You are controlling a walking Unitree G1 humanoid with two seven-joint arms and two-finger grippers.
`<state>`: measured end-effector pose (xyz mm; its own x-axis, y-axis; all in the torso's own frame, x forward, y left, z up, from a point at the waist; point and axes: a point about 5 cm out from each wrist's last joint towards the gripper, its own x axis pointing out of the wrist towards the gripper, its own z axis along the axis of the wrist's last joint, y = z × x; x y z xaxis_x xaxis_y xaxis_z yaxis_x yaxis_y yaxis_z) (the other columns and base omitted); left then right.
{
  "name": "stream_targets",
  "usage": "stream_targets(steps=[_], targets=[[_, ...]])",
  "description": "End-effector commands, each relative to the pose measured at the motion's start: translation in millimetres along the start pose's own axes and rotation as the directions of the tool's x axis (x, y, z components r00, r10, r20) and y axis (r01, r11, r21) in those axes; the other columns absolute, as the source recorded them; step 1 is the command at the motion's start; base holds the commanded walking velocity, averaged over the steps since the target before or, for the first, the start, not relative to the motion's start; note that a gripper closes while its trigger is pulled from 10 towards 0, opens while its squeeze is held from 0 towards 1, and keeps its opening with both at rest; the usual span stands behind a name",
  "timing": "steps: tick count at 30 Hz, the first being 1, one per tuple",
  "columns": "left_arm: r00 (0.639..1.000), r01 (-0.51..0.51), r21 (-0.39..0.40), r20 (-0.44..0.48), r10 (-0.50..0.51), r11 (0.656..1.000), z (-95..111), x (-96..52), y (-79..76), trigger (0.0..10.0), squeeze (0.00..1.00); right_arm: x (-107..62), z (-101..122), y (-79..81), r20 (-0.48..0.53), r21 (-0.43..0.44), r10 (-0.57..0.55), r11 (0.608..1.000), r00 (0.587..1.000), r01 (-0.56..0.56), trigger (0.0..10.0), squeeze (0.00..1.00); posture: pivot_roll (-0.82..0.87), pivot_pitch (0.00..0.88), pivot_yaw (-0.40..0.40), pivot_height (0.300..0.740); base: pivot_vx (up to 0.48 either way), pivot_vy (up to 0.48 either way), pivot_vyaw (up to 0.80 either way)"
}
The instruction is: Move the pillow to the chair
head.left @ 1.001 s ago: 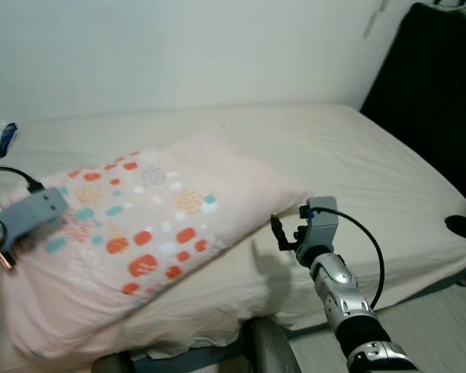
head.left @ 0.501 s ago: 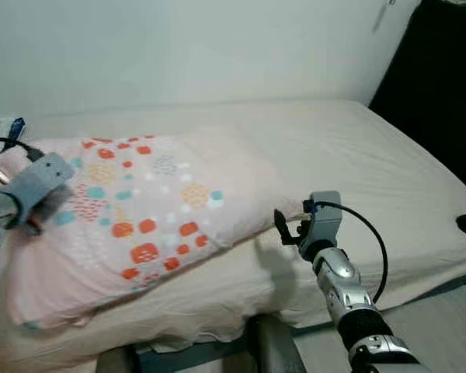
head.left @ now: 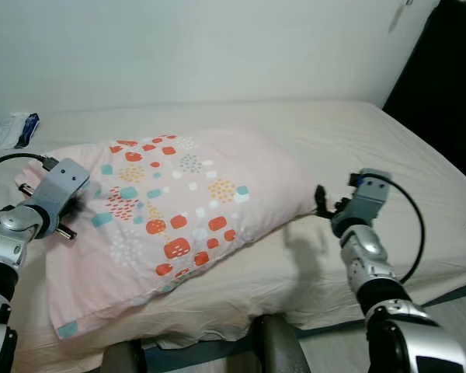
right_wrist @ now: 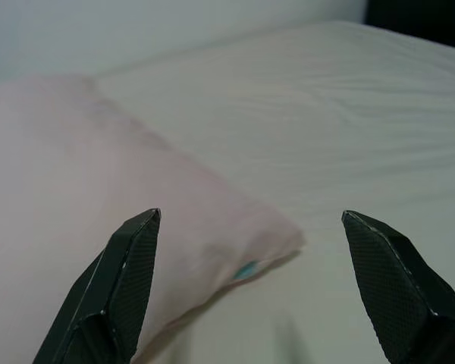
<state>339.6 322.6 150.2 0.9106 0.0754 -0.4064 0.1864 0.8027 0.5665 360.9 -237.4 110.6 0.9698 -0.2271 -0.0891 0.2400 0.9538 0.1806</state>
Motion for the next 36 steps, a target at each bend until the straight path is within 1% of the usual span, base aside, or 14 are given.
stream_targets(steps=[1, 4, 5, 7, 8, 9, 10, 13, 18, 23, 28, 31, 33, 36], targets=[[0.999, -0.040, 0.011, 0.001, 0.040, 0.999, -1.2, -3.0, 9.4, 0.0, 0.00, 1.7, 0.9, -6.1, -0.017, 0.039, -0.055, 0.998, 0.998, 0.055, 10.0, 1.00, 0.02, 0.000, -0.108, 0.559, 0.000, 0.000, 0.00], [0.999, -0.053, 0.013, 0.003, 0.053, 0.998, -2.0, -3.2, 11.2, 0.0, 0.00, 2.8, 1.1, -12.0, -0.037, 0.070, -0.099, 0.992, 0.994, 0.101, 10.0, 1.00, 0.02, 0.000, -0.108, 0.559, 0.000, 0.000, 0.00], [0.997, -0.072, 0.017, 0.004, 0.072, 0.997, -2.8, -4.1, 14.5, 0.0, 0.00, 5.4, -0.2, -6.7, -0.084, 0.182, -0.042, 0.982, 0.996, 0.057, 10.0, 0.34, 0.03, 0.003, -0.106, 0.559, 0.000, 0.000, 0.00], [0.997, -0.072, 0.017, 0.004, 0.072, 0.997, -2.8, -4.1, 14.5, 0.0, 0.00, 5.4, -0.2, -6.7, -0.084, 0.182, -0.042, 0.982, 0.996, 0.057, 10.0, 0.34, 0.03, 0.003, -0.106, 0.559, 0.000, 0.000, 0.00], [0.997, -0.078, 0.018, 0.005, 0.078, 0.997, -3.3, -4.7, 15.8, 0.0, 0.00, 6.1, -1.4, -2.9, -0.102, 0.231, -0.004, 0.973, 0.995, 0.028, 10.0, 0.34, 0.03, 0.007, -0.106, 0.559, 0.000, 0.000, 0.00], [0.997, -0.083, 0.020, 0.005, 0.083, 0.996, -3.9, -5.5, 17.2, 0.0, 0.00, 6.3, -4.5, 3.5, -0.128, 0.295, 0.056, 0.955, 0.990, -0.016, 10.0, 0.00, 0.03, 0.023, -0.105, 0.559, 0.000, 0.000, 0.00], [0.996, -0.085, 0.021, 0.004, 0.085, 0.996, -4.6, -6.0, 18.0, 0.0, 0.00, 5.7, -8.6, 10.4, -0.152, 0.355, 0.117, 0.933, 0.981, -0.056, 10.0, 0.00, 0.03, 0.023, -0.105, 0.559, 0.000, 0.000, 0.00], [0.996, -0.092, 0.031, 0.002, 0.092, 0.995, -6.6, -7.5, 19.9, 0.0, 0.00, 3.8, -15.5, 18.5, -0.183, 0.393, 0.175, 0.915, 0.967, -0.091, 10.0, 0.00, 0.05, 0.064, -0.096, 0.559, 0.000, 0.000, 0.00], [0.993, -0.122, 0.065, 0.007, 0.122, 0.990, -10.0, -12.6, 27.1, 0.0, 0.00, 1.7, -21.0, 16.0, -0.188, 0.352, 0.119, 0.935, 0.975, -0.047, 10.0, 0.00, 0.07, 0.135, -0.071, 0.559, 0.000, 0.000, 0.00], [0.989, -0.149, 0.076, 0.018, 0.148, 0.986, -10.3, -15.2, 32.6, 0.0, 0.00, 1.5, -20.1, 10.3, -0.169, 0.353, 0.089, 0.935, 0.982, -0.024, 10.0, 0.00, 0.08, 0.153, -0.067, 0.559, 0.000, 0.000, 0.00], [0.977, -0.215, 0.108, 0.036, 0.212, 0.971, -10.7, -26.4, 52.5, 0.0, 0.00, 1.7, -13.6, -4.7, -0.112, 0.358, -0.007, 0.933, 0.994, 0.047, 10.0, 0.00, 0.14, 0.218, -0.032, 0.559, 0.000, 0.000, 0.00], [0.973, -0.232, 0.113, 0.039, 0.229, 0.966, -10.4, -28.4, 56.5, 0.0, 0.00, 2.3, -12.0, -4.3, -0.102, 0.381, -0.006, 0.924, 0.995, 0.045, 10.0, 0.00, 0.14, 0.221, -0.031, 0.559, 0.000, 0.000, 0.00], [0.967, -0.254, 0.113, 0.047, 0.250, 0.961, -10.1, -31.7, 62.1, 0.0, 0.00, 4.5, -8.0, 6.3, -0.070, 0.419, 0.064, 0.908, 0.996, -0.029, 10.0, 0.00, 0.16, 0.237, -0.027, 0.559, 0.000, 0.000, 0.00], [0.967, -0.255, 0.114, 0.049, 0.251, 0.960, -10.1, -32.3, 62.9, 0.0, 0.00, 4.9, -7.0, 9.2, -0.061, 0.423, 0.081, 0.905, 0.995, -0.048, 10.0, 0.00, 0.16, 0.237, -0.027, 0.559, 0.000, 0.000, 0.00]])
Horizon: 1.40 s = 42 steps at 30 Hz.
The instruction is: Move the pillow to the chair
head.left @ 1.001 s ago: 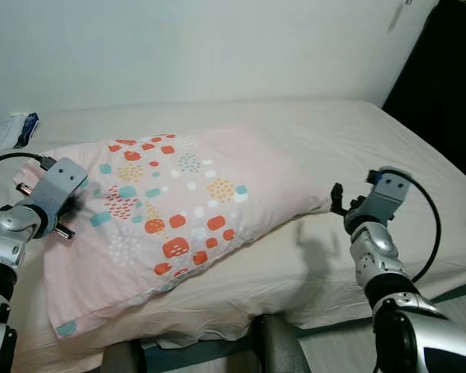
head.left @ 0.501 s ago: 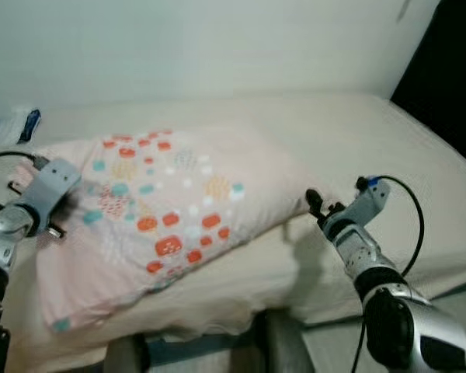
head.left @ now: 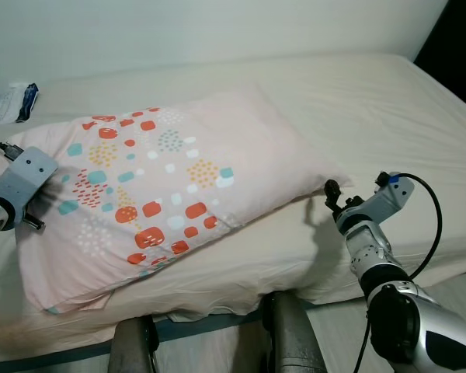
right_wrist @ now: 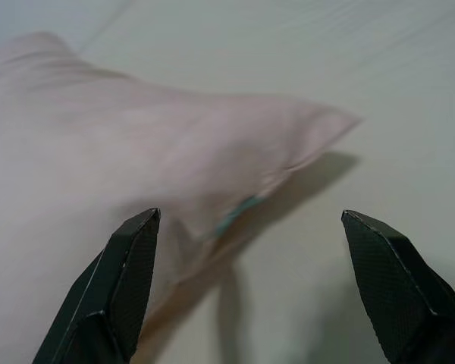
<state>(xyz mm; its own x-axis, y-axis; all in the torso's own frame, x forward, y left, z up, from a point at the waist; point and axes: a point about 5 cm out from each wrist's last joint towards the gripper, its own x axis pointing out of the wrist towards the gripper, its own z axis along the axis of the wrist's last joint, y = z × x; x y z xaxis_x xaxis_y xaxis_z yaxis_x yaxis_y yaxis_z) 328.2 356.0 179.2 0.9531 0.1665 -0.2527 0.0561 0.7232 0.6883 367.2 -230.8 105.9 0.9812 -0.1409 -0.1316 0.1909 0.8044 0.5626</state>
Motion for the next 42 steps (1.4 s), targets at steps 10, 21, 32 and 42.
stream_targets(steps=[10, 21, 32, 42], targets=[[0.996, -0.091, 0.025, -0.018, 0.092, 0.996, -13.4, -14.3, 26.3, 0.0, 0.00, 7.1, 5.6, 34.5, 0.040, 0.112, 0.223, 0.968, 0.974, -0.226, 10.0, 0.00, 0.18, 0.247, -0.031, 0.559, 0.000, 0.000, 0.00], [0.994, -0.107, 0.039, -0.016, 0.108, 0.993, -12.7, -15.0, 30.6, 0.0, 0.00, 11.6, 8.5, 54.4, -0.001, 0.018, 0.289, 0.957, 0.957, -0.289, 10.0, 0.00, 0.19, 0.257, -0.029, 0.559, 0.000, 0.000, 0.00], [0.996, -0.091, 0.052, -0.008, 0.092, 0.994, -8.5, -11.1, 25.4, 0.0, 0.00, 5.9, -29.9, 78.7, -0.217, 0.034, 0.375, 0.926, 0.901, -0.377, 10.0, 0.00, 0.19, 0.254, -0.016, 0.559, 0.000, 0.000, 0.00], [0.996, -0.084, 0.066, -0.005, 0.085, 0.994, -7.0, -10.5, 25.1, 0.0, 0.00, 4.1, -30.6, 96.4, -0.176, 0.022, 0.473, 0.879, 0.863, -0.477, 10.0, 0.00, 0.20, 0.253, -0.006, 0.559, 0.000, 0.000, 0.00]])
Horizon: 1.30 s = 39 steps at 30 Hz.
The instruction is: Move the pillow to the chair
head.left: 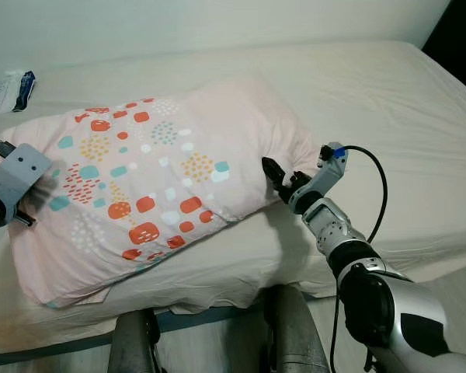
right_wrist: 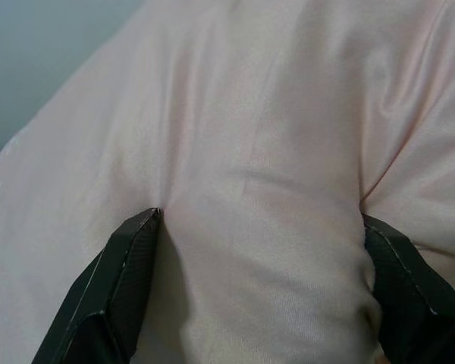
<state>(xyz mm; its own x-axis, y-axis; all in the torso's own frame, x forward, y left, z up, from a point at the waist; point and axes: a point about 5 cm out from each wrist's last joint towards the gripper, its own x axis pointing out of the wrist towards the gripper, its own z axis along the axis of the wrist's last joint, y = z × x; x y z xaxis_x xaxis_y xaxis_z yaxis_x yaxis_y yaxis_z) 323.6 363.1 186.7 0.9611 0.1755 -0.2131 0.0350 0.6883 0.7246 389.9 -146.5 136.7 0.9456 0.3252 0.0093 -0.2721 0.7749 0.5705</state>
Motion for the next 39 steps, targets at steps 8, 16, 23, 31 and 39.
stream_targets(steps=[8, 16, 23, 31, 39], targets=[[0.998, -0.047, 0.033, -0.031, 0.048, 0.998, -5.2, -5.0, 16.6, 0.0, 0.00, 4.5, -12.8, 9.2, -0.114, -0.439, -0.071, 0.898, 0.991, 0.014, 10.0, 0.00, 0.21, 0.254, 0.003, 0.559, 0.000, 0.000, 0.00], [0.998, -0.048, 0.045, -0.028, 0.049, 0.998, -2.9, -4.7, 18.3, 0.0, 0.00, 4.2, -16.2, 7.4, -0.113, -0.634, -0.156, 0.771, 0.981, 0.049, 0.7, 0.00, 0.22, 0.250, 0.003, 0.559, 0.000, 0.000, 0.00], [0.998, -0.061, 0.064, -0.031, 0.063, 0.996, -2.6, -6.5, 24.0, 0.0, 0.00, -1.9, -12.6, -6.3, -0.071, -0.632, -0.236, 0.762, 0.969, 0.139, 0.0, 0.00, 0.23, 0.243, 0.008, 0.559, 0.000, 0.000, 0.00], [0.998, -0.057, 0.067, -0.030, 0.059, 0.996, -1.8, -5.9, 22.7, 0.0, 0.00, -3.5, -13.5, -8.8, -0.065, -0.629, -0.250, 0.762, 0.966, 0.154, 0.0, 0.00, 0.23, 0.240, 0.014, 0.559, 0.000, 0.000, 0.00], [0.998, -0.057, 0.028, -0.021, 0.058, 0.998, -0.8, -3.6, 16.7, 0.0, 0.00, -5.0, -0.1, -15.5, 0.027, -0.537, -0.310, 0.797, 0.950, 0.276, 0.0, 0.00, 0.21, 0.206, -0.008, 0.559, 0.000, 0.000, 0.00]])
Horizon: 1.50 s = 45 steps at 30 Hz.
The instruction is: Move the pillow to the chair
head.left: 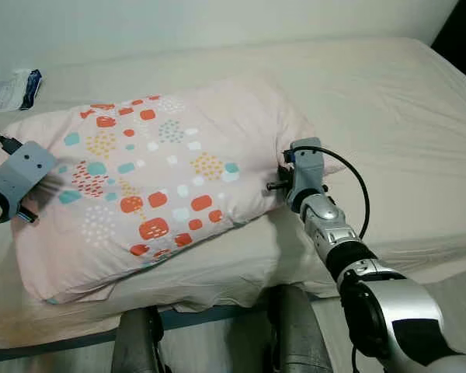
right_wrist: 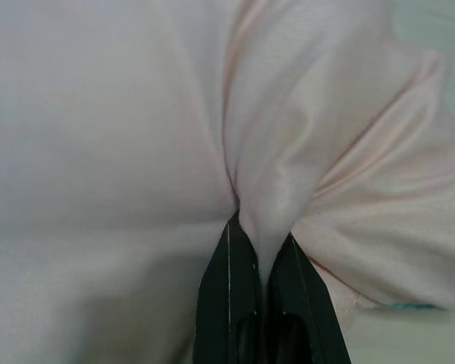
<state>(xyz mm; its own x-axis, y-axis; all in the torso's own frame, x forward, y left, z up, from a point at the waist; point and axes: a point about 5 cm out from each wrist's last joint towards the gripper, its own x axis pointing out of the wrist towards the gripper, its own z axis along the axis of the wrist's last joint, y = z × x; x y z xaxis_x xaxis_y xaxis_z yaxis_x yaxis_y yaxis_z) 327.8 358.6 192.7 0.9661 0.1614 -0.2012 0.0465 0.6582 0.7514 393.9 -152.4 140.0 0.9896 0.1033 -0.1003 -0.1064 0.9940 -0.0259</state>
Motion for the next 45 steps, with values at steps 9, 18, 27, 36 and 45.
stream_targets(steps=[9, 18, 27, 36, 45], targets=[[0.937, 0.327, -0.656, 0.319, -0.142, 0.681, 38.1, -13.2, -82.3, 0.0, 0.00, -11.4, 15.2, 8.2, 0.304, 0.153, 0.015, 0.986, 0.953, -0.065, 0.0, 0.00, 0.14, 0.110, -0.050, 0.559, 0.000, 0.000, 0.00], [0.847, 0.522, -0.713, 0.500, -0.182, 0.469, 102.5, -38.5, -177.7, 0.0, 0.00, -29.4, 13.0, 42.7, 0.422, -0.029, 0.166, 0.985, 0.891, -0.170, 0.0, 0.00, 0.07, 0.005, -0.083, 0.559, 0.000, 0.000, 0.00], [0.799, 0.585, -0.641, 0.561, -0.216, 0.497, 140.5, -53.4, -192.8, 0.0, 0.00, -29.0, 15.2, 44.3, 0.418, -0.060, 0.202, 0.979, 0.886, -0.195, 0.0, 0.00, 0.05, 0.000, -0.099, 0.559, 0.000, 0.000, 0.00], [0.903, 0.414, -0.721, 0.403, -0.150, 0.556, 132.2, -42.8, -203.5, 9.9, 0.00, -28.1, -18.9, 36.7, 0.231, -0.023, 0.154, 0.988, 0.961, -0.153, 0.0, 0.00, 0.05, 0.000, -0.108, 0.559, 0.000, 0.000, 0.00], [0.965, 0.252, -0.725, 0.239, -0.110, 0.640, 109.0, -35.6, -205.1, 10.0, 0.00, -32.0, -36.8, 41.6, 0.148, 0.012, 0.173, 0.984, 0.974, -0.176, 10.0, 0.00, 0.04, 0.000, -0.115, 0.559, 0.000, 0.000, 0.00]])
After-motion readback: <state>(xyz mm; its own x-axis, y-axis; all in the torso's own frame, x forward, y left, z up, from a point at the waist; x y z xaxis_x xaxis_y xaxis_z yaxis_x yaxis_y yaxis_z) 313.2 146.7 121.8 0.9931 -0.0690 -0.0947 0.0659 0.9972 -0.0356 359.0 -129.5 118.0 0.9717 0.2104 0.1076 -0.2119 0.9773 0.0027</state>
